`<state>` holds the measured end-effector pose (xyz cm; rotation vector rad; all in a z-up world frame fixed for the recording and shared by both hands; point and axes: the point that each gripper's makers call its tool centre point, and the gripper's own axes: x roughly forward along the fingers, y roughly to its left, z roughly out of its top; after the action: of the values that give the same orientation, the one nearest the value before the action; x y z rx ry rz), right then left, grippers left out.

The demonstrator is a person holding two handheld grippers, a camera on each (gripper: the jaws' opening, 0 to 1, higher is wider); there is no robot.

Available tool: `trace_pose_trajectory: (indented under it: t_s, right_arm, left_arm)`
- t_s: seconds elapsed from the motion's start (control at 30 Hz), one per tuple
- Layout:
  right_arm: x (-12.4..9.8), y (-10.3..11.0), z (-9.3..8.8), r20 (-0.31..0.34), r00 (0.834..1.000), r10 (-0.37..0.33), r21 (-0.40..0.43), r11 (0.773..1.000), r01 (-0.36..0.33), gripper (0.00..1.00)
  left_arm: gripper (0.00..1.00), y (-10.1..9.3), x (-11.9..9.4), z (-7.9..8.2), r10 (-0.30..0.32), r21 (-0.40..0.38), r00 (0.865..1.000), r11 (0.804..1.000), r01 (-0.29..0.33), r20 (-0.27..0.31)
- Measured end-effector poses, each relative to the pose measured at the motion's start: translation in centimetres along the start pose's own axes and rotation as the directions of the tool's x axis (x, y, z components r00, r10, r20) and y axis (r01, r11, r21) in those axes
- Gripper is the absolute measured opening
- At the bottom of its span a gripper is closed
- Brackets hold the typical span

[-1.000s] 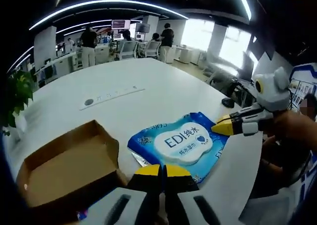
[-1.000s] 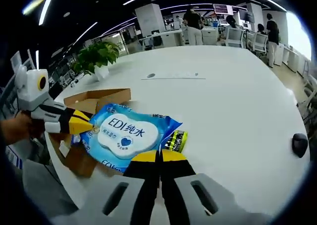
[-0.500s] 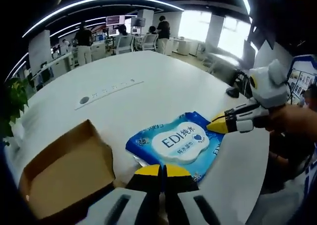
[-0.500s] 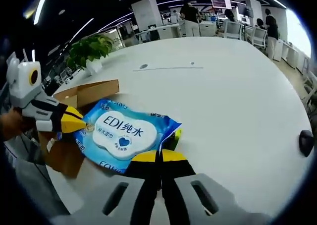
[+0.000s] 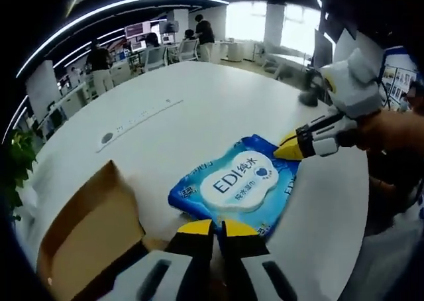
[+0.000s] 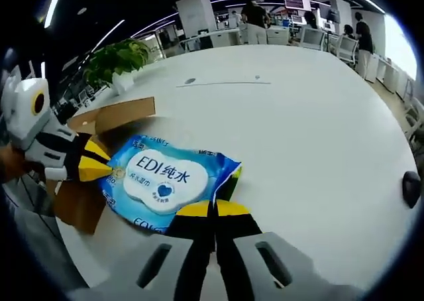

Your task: Operate the shoe box by opening the lid, removing the specified soft item, and placing it in the target area until the item is outside and the box remains undamaged.

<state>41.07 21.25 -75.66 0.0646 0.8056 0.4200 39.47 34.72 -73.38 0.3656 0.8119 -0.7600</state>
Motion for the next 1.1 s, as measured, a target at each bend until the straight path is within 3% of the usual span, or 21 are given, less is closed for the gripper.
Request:
trace_pose_trajectory:
  t_s: [0.37,0.7,1.1]
  right_arm:
    - [-0.6,-0.1,0.4,0.047,0.999,-0.026,-0.036,0.999,0.027,0.04]
    - [-2.1,0.0,0.5,0.061,0.998,-0.034,-0.099,0.994,0.04,0.11]
    - [-4.7,1.8,1.2,0.08,0.997,-0.012,-0.154,0.988,0.024,0.18]
  left_arm:
    - [0.18,-0.1,-1.9,0.7,0.01,0.006,0.998,1.0,-0.011,0.063]
    - [0.26,0.7,-4.4,0.7,0.023,-0.051,0.993,0.999,-0.017,0.113]
    - [0.28,2.3,-7.6,-0.4,0.049,-0.14,0.983,0.99,-0.024,0.177]
